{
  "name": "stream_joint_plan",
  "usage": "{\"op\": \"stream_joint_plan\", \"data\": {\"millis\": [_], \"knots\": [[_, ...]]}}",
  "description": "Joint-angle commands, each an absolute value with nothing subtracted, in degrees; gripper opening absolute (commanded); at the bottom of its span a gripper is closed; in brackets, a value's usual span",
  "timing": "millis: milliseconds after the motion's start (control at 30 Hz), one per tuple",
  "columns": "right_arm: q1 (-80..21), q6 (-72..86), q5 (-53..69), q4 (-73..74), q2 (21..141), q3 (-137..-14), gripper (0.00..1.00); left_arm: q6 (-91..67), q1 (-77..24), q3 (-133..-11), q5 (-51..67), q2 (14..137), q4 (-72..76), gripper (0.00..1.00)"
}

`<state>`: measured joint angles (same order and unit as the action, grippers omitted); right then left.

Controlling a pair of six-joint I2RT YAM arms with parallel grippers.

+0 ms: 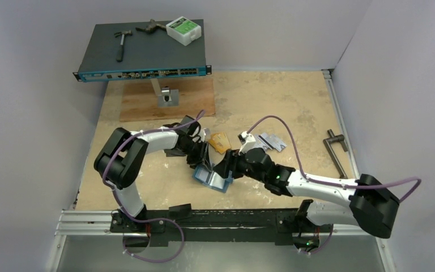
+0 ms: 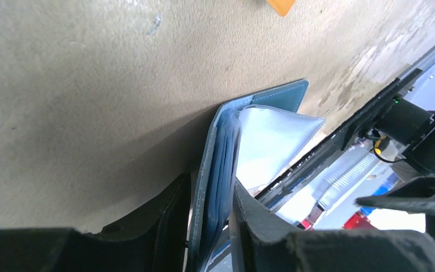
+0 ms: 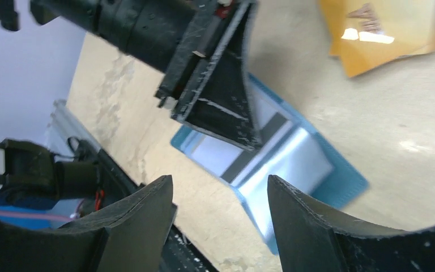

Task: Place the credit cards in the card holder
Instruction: Insert the credit card into the card holder.

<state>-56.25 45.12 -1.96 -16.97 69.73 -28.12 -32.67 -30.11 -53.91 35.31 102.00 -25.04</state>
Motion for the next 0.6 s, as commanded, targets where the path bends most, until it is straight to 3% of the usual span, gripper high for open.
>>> {"op": "stream_joint_plan", "data": {"millis": [0, 200, 567], "knots": [[-56.33, 44.68, -11.56, -3.99, 65.85, -25.88, 0.63, -28.45, -29.81, -58.11, 30.80, 99.11, -29.59, 0.29], [-56.63, 46.60, -13.32, -1.89, 65.52, -22.75, 0.63, -25.87, -29.86, -59.79, 27.64, 98.70, -32.52, 0.29], [-66.19, 42.29, -26.46, 5.32, 73.32, -31.64, 0.61, -26.58, -29.81, -59.95, 28.30, 101.66, -32.49, 0.30]]}}
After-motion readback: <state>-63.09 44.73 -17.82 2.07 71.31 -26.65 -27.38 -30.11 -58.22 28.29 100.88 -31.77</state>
